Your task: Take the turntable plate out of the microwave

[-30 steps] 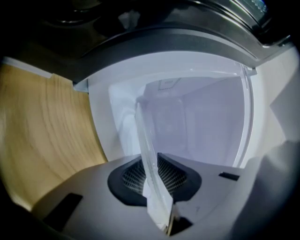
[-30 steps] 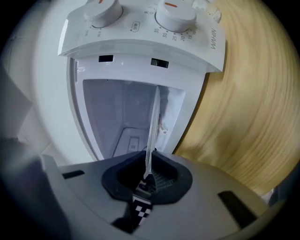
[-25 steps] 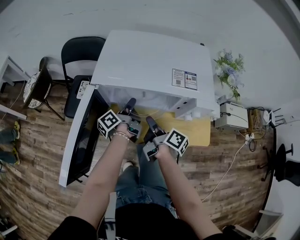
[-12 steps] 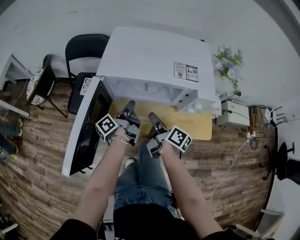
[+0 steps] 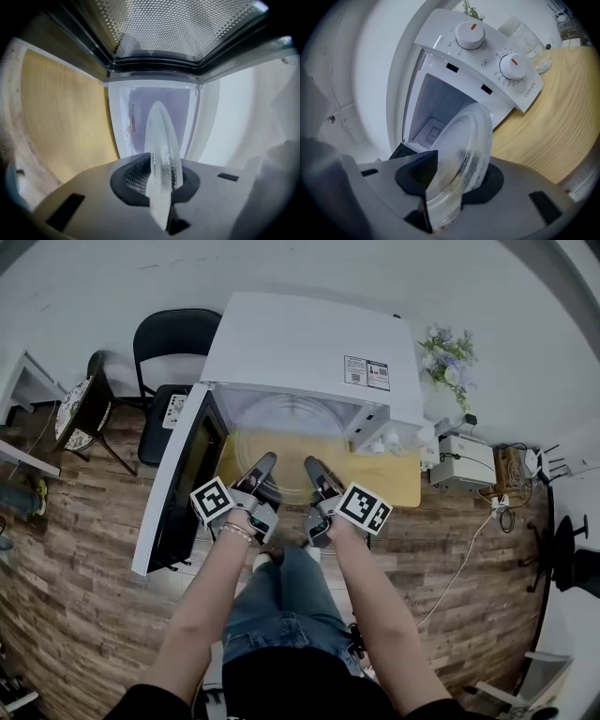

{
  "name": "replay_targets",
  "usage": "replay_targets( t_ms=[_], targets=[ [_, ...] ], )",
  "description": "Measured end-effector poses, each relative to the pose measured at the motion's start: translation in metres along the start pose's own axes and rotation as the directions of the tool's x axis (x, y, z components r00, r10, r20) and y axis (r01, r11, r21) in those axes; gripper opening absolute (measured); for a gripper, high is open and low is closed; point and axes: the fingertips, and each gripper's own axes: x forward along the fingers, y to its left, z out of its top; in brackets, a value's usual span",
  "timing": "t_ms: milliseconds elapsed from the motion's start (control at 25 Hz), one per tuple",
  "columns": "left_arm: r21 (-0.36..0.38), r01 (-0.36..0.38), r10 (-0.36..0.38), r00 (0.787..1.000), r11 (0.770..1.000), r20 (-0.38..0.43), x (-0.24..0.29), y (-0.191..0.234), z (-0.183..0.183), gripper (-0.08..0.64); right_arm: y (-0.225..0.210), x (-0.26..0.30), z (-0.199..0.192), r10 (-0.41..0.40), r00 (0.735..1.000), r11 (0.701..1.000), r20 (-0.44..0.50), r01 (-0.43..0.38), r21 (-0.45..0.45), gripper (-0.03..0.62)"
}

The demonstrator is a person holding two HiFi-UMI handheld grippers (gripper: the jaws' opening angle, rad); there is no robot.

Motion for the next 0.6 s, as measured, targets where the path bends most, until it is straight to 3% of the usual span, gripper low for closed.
replay_targets(
  t_ms=[80, 320, 600],
  targets=[
    [0.012, 0.003, -0.002, 1.000, 1.000, -0.021, -0.007, -0.003, -0.008, 0.034, -0.001, -0.005, -0.002, 0.002, 1.000, 1.000, -0.020, -0.002, -0.027, 0.184],
    [0.033, 0.017, -0.016, 0.999, 0.999, -0.032, -0.013, -0.020, -0.026, 0.034, 0.010, -0.027, 0.007, 0.018, 1.000, 0.994, -0.024, -0.021, -0.112, 0.186],
    [0.087, 0.109, -0.109, 0.994, 0.990, -0.006, -0.027, -0.062, -0.058, 0.034, 0.052, -0.071, 0.024, 0.068, 0.998, 0.944, -0.008, -0.067, -0.324, 0.185]
  ],
)
